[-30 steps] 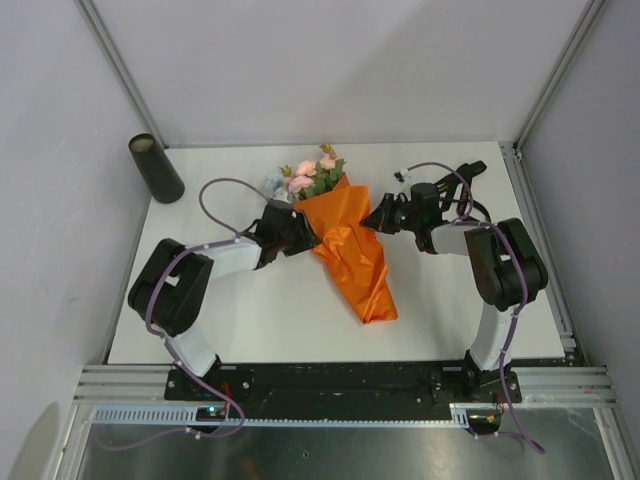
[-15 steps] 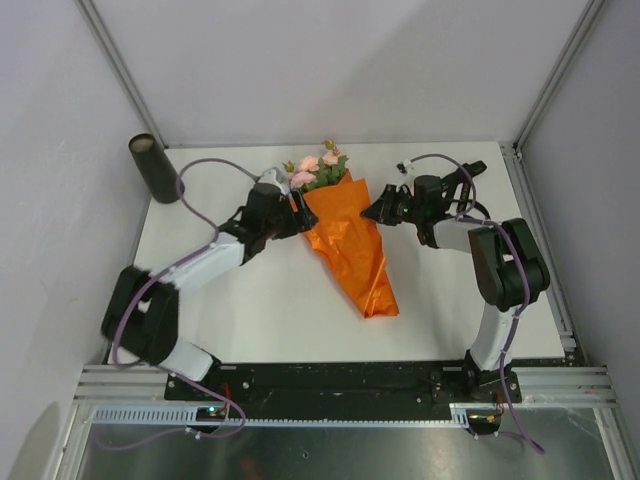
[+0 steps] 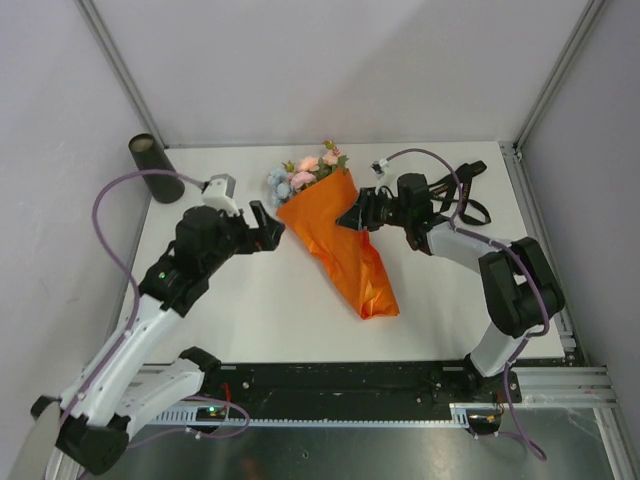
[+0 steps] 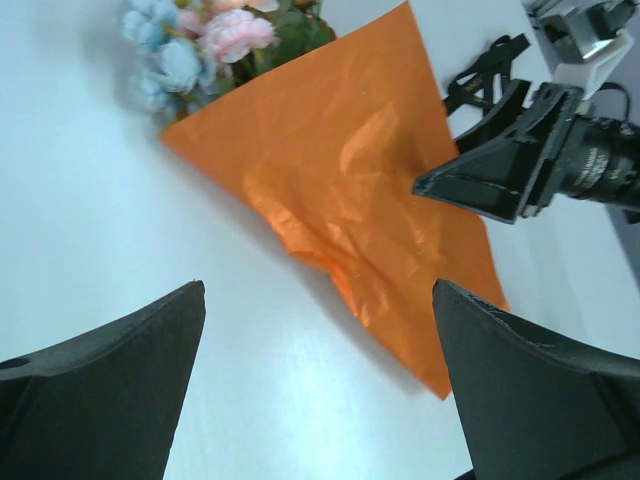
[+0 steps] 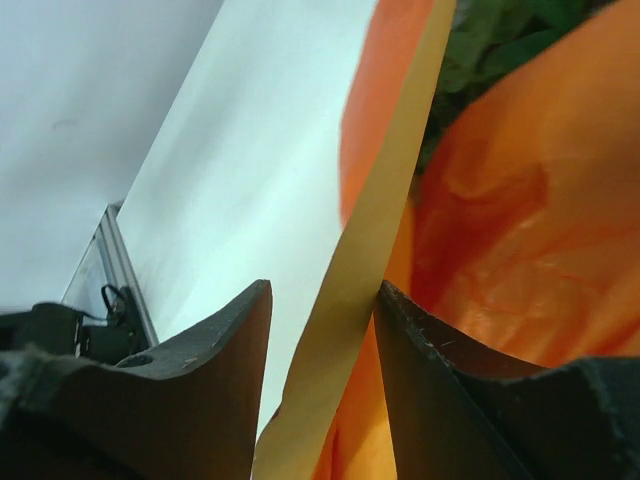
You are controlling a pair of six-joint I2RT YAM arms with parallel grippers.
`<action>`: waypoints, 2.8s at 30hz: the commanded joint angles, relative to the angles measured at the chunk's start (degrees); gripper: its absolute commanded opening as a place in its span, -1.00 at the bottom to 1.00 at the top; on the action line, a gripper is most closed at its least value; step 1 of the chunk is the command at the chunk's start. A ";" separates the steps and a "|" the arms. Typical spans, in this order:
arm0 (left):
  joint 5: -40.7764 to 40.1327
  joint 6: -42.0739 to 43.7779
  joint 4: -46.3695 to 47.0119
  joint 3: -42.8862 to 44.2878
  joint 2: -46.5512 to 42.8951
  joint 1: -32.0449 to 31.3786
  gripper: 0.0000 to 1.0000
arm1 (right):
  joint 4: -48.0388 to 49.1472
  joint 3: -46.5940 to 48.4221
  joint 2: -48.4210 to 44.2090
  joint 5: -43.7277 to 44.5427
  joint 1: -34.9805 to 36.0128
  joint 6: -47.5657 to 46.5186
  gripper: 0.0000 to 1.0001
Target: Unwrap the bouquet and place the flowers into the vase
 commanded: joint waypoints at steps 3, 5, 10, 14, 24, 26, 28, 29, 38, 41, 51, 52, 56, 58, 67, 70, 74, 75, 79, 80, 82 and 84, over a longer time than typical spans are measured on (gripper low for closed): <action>-13.53 9.96 -8.31 -4.95 -10.76 0.61 0.99 | -2.99 -0.11 -4.95 1.44 6.13 -1.35 0.07; -17.19 10.58 -9.22 -5.44 -12.62 0.63 0.99 | -3.24 -0.13 -5.46 2.50 8.46 -1.32 0.08; -19.43 10.42 -9.73 -5.68 -14.78 0.62 0.99 | -3.90 -0.07 -5.33 7.73 15.08 -1.74 0.12; -20.87 10.27 -10.13 -5.52 -15.19 0.72 0.99 | -2.95 -0.09 -3.52 12.92 20.30 -2.62 0.13; -21.77 10.28 -10.24 -5.59 -15.36 0.72 0.99 | -0.44 0.11 2.47 17.81 28.29 -1.90 0.29; -22.13 10.33 -10.25 -5.58 -15.38 0.72 0.99 | -0.52 0.12 3.18 18.13 29.14 -2.14 0.31; -22.06 10.23 -10.26 -5.68 -15.51 0.72 0.99 | -0.49 0.12 3.60 18.04 29.75 -2.09 0.31; -21.74 10.11 -10.22 -5.72 -15.45 0.72 0.99 | -0.43 0.12 3.63 17.95 29.85 -2.03 0.31; -15.15 8.84 -10.17 -5.62 -12.75 0.72 0.99 | -2.95 0.69 -0.93 16.65 30.04 -0.91 0.31; -13.57 8.41 -10.09 -5.23 -11.80 0.72 0.99 | -4.84 0.70 -3.95 17.56 30.04 -1.40 0.36; -12.96 8.84 -9.98 -5.21 -11.27 0.77 0.99 | -8.13 0.70 -5.08 17.81 30.06 -3.60 0.26; -12.97 8.85 -9.95 -5.26 -11.30 0.75 0.99 | -8.47 0.72 -4.85 17.70 30.14 -3.93 0.25; -13.07 9.06 -9.95 -5.26 -11.06 0.73 0.99 | -10.91 0.68 -3.37 21.33 31.31 -6.56 0.04; -13.05 9.10 -9.94 -5.23 -10.85 0.72 0.99 | -11.62 0.63 -1.97 22.64 31.81 -6.93 -0.07; -12.51 8.80 -9.93 -4.97 -10.22 0.68 0.99 | -8.35 0.49 5.87 26.18 35.91 -6.86 -0.24; -12.39 8.14 -9.93 -4.92 -10.11 0.72 0.99 | -7.95 0.52 7.57 27.49 36.16 -6.73 -0.26; -11.76 5.32 -9.99 -4.92 -9.67 0.72 0.99 | -7.85 0.48 8.40 29.56 36.19 -6.73 -0.22; -11.45 4.45 -9.99 -4.85 -9.54 0.72 0.99 | -7.84 0.52 8.53 29.95 36.24 -6.73 -0.18; -11.37 1.29 -9.98 -5.37 -8.94 0.80 0.99 | -7.12 0.78 9.13 30.34 36.36 -7.00 -0.09; -11.56 0.72 -9.99 -5.43 -8.69 0.80 0.99 | -7.17 0.98 9.47 30.73 36.45 -7.13 -0.09; -12.17 -0.85 -9.99 -5.54 -8.19 0.81 0.99 | -7.96 1.52 9.57 32.00 36.79 -7.29 -0.09; -12.52 -3.02 -9.97 -5.76 -7.63 0.81 0.99 | -8.90 1.72 8.65 32.93 37.05 -6.89 -0.09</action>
